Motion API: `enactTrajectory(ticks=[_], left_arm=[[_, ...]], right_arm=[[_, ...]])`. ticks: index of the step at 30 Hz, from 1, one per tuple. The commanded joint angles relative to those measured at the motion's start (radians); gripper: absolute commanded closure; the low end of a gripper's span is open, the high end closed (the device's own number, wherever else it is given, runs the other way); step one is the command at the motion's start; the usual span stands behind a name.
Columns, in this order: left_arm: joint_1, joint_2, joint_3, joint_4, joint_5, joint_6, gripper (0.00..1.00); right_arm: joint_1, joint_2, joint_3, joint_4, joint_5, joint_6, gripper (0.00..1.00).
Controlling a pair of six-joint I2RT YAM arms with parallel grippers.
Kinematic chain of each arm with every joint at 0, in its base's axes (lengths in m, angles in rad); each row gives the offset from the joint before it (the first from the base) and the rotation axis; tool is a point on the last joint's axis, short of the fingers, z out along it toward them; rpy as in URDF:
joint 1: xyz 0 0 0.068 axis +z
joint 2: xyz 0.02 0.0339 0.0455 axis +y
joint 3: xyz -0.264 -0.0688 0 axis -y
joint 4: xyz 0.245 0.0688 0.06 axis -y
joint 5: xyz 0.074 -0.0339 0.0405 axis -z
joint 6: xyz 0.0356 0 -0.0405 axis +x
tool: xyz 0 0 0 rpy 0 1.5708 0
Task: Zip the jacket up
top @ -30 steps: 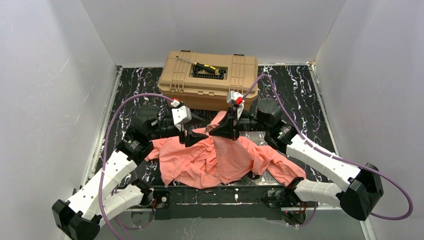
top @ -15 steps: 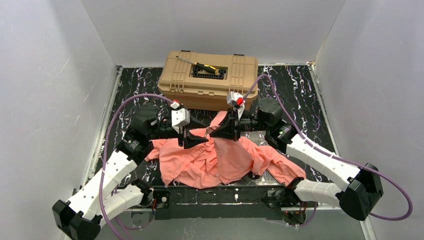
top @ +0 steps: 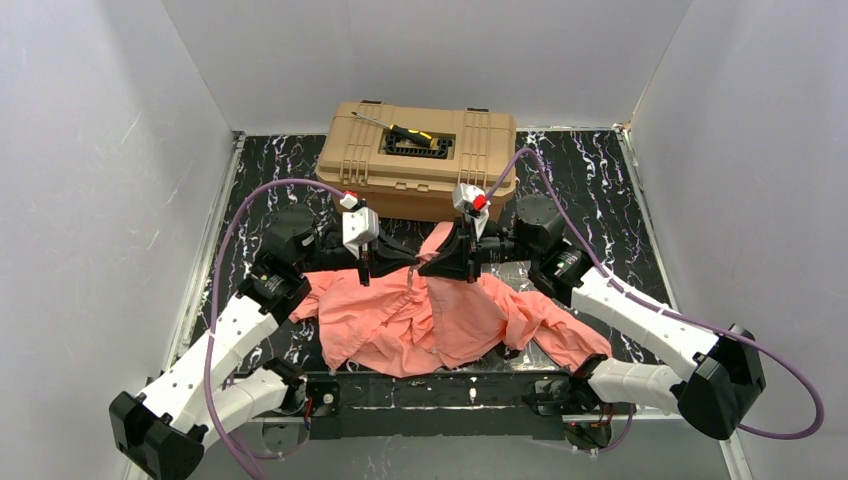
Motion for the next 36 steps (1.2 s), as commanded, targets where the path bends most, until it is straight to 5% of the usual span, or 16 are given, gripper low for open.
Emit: enactTrajectory(ticks=[1, 4, 7, 13, 17, 22, 27, 33, 36], left_arm=[[0.009, -0.016, 0.022, 0.036, 0.012, -0.008, 1.0], [0.011, -0.027, 0.023, 0.036, 0.016, -0.014, 1.0], [0.013, -0.036, 0.02, 0.036, 0.022, -0.026, 1.0], [0.024, -0.045, 0.011, 0.026, 0.036, -0.029, 1.0], [0.026, -0.046, 0.009, 0.025, 0.041, -0.026, 1.0], [0.027, -0.048, 0.008, 0.023, 0.038, -0.02, 1.0], [0.029, -0.052, 0.016, -0.023, 0.023, 0.028, 1.0], [0.029, -0.05, 0.03, -0.09, -0.013, 0.103, 1.0], [0.029, -0.05, 0.033, -0.085, -0.012, 0.109, 1.0]], right_arm=[[-0.003, -0.002, -0.004, 0.056, -0.003, 0.001, 0.99], [-0.009, -0.005, -0.009, 0.036, 0.018, -0.008, 0.97], [-0.038, -0.01, -0.004, -0.028, 0.07, -0.034, 0.79], [-0.13, -0.033, -0.013, -0.013, -0.007, 0.008, 0.59], [-0.135, -0.029, -0.006, -0.016, -0.054, 0.013, 0.61], [-0.138, -0.029, -0.016, -0.033, -0.091, 0.03, 0.92], [-0.147, -0.09, -0.017, -0.174, -0.062, -0.046, 0.96], [-0.147, -0.123, -0.003, -0.289, -0.062, -0.076, 0.82], [-0.147, -0.104, 0.019, -0.348, -0.089, -0.082, 0.65]])
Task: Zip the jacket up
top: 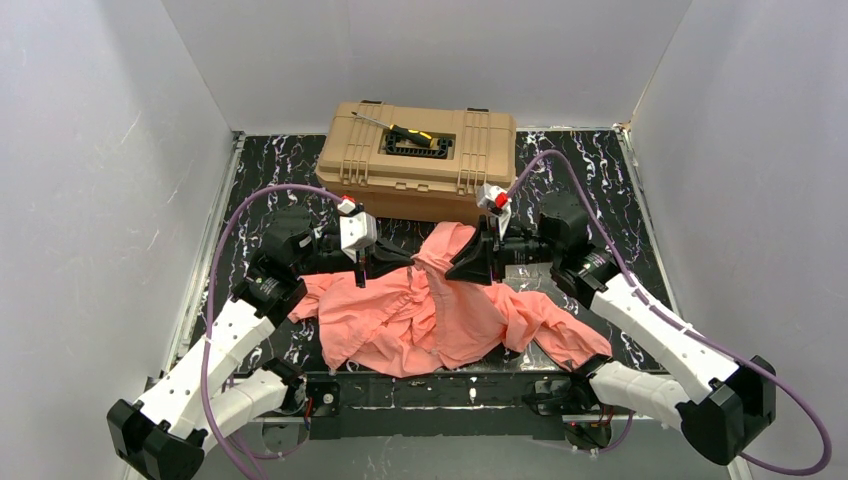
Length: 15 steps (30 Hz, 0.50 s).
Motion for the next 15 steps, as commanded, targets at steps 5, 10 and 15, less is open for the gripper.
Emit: enactTrajectory(ticks=[5, 10, 15], left_arm=[[0.005, -0.023, 0.036, -0.021, 0.017, 0.047, 1.0], [0.005, -0.023, 0.04, -0.021, 0.026, 0.038, 1.0], [0.005, -0.021, 0.043, -0.02, 0.019, 0.035, 1.0]], right_arm=[[-0.007, 0.08, 0.203, -0.174, 0.058, -0.155, 0.28], [-0.006, 0.185, 0.217, 0.21, 0.011, 0.03, 0.02], [0.048, 0.268, 0.151, 0.523, -0.032, 0.212, 0.03]])
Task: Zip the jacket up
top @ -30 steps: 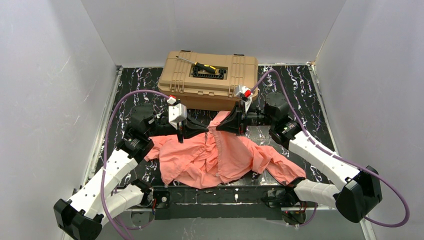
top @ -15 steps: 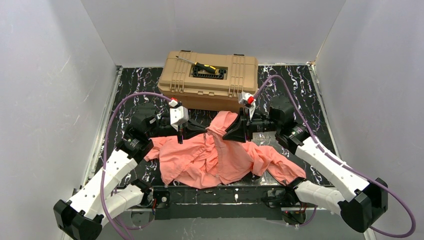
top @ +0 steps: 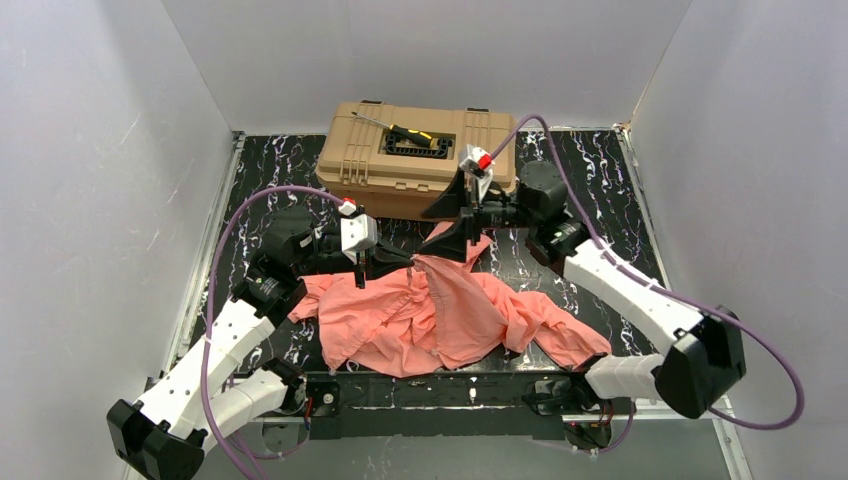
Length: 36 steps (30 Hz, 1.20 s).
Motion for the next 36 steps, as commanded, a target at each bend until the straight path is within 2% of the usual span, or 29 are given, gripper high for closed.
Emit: enactTrajectory(ticks=[1, 6, 9, 17, 26, 30, 34, 36], left_arm=[[0.005, -0.02, 0.041, 0.002, 0.013, 0.001, 1.0], [0.004, -0.023, 0.043, -0.004, 0.005, 0.002, 1.0], [0.005, -0.024, 0.044, 0.005, 0.005, -0.005, 1.0], [0.005, -0.021, 0.049, 0.009, 0.007, -0.017, 1.0], [0.005, -0.023, 0.053, 0.01, 0.011, -0.025, 1.0], [0.005, -0.027, 0.053, 0.001, 0.01, -0.016, 1.0], [0.005, -0.028, 0.048, 0.0, 0.008, -0.015, 1.0], [0.005, -0.03, 0.047, 0.002, 0.009, -0.017, 1.0]], right_arm=[[0.057, 0.049, -0.057, 0.383, -0.04, 0.195, 0.04], [0.084, 0.044, -0.146, 0.496, -0.03, 0.28, 0.13], [0.084, 0.011, -0.196, 0.503, -0.002, 0.285, 0.15], [0.084, -0.077, -0.251, 0.411, 0.046, 0.23, 0.14], [0.101, -0.024, -0.204, 0.319, 0.029, 0.169, 0.22], [0.101, -0.018, -0.178, 0.266, 0.021, 0.135, 0.32], [0.101, -0.038, -0.178, 0.247, 0.046, 0.121, 0.5], [0.101, -0.057, -0.182, 0.244, 0.071, 0.114, 0.54]])
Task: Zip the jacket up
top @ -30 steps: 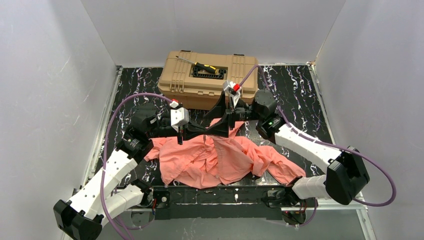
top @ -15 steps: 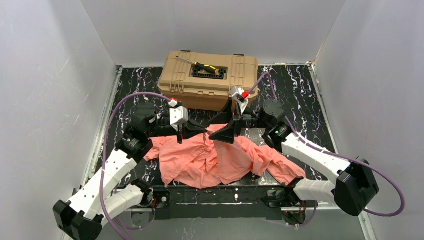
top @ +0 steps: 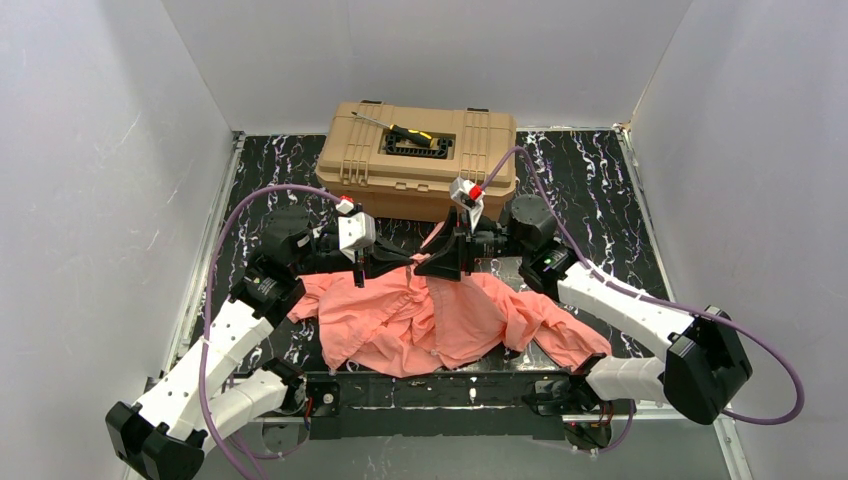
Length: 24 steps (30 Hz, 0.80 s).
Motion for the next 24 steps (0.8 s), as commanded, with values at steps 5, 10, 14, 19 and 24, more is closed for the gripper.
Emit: enactTrajectory(ticks=[5, 10, 14, 19, 24], left_arm=[[0.005, -0.023, 0.031, 0.001, 0.011, -0.003, 1.0], [0.005, -0.021, 0.031, 0.008, 0.01, -0.009, 1.0], [0.005, -0.022, 0.031, 0.008, 0.01, -0.009, 1.0], [0.005, -0.022, 0.028, 0.008, 0.01, -0.011, 1.0], [0.005, -0.022, 0.032, 0.005, 0.005, -0.012, 1.0]], right_arm=[[0.006, -0.057, 0.036, 0.021, 0.048, -0.011, 0.39], [0.012, -0.052, 0.033, 0.057, 0.052, 0.009, 0.37], [0.013, -0.041, 0.027, 0.069, 0.042, 0.02, 0.49], [0.013, -0.034, 0.021, 0.071, 0.029, 0.03, 0.9], [0.013, -0.043, 0.003, -0.007, 0.038, -0.003, 0.99]])
